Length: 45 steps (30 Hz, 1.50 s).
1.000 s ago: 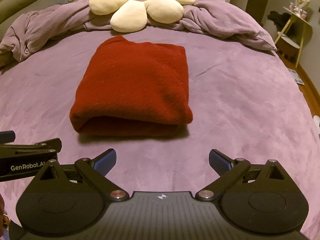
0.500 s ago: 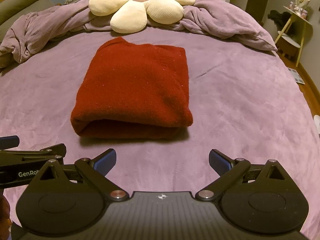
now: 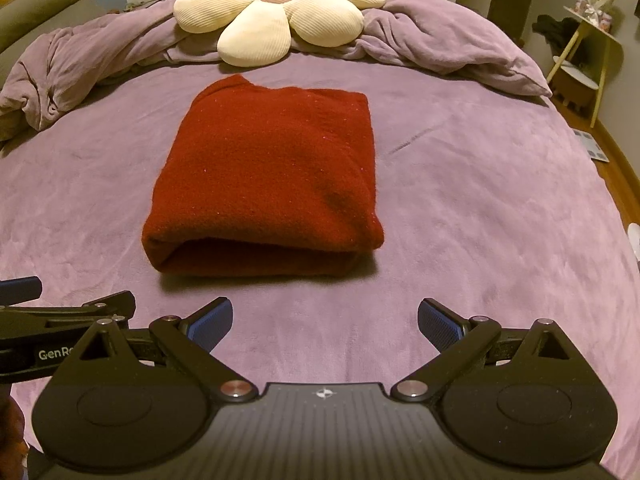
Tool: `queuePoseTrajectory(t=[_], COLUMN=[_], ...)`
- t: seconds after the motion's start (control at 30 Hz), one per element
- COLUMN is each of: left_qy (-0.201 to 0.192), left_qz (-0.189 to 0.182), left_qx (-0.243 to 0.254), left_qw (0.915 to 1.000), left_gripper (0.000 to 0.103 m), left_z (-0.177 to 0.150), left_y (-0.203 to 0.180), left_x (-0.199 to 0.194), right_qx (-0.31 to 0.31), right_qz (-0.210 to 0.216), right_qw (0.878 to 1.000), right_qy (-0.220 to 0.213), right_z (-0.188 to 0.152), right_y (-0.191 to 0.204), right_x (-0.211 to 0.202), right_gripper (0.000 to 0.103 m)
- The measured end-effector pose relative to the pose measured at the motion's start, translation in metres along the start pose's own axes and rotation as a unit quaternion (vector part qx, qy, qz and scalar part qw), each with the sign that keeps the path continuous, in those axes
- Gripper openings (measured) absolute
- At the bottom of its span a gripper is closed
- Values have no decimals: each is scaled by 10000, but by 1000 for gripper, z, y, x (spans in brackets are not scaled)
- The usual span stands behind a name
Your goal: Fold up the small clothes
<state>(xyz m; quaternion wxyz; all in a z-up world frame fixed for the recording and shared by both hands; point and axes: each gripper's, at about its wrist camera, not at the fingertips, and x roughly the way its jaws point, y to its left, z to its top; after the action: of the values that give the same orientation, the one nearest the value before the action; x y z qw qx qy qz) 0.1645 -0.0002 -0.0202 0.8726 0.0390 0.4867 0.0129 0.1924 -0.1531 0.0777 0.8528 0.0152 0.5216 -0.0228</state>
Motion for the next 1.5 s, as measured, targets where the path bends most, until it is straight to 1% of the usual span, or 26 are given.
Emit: queuePoseTrajectory(t=[1.5], left_qy=[99], left_qz=[-174], left_qx=[-26], left_qw=[9998], left_gripper=[103], left_z=[-4], left_y=[-4], left_x=[1], right_qx=[203], right_qz=[65], right_qw=[9998], right_qy=[-22], right_z=[-5], right_y=[-3], right_x=[-4], right_gripper=[99])
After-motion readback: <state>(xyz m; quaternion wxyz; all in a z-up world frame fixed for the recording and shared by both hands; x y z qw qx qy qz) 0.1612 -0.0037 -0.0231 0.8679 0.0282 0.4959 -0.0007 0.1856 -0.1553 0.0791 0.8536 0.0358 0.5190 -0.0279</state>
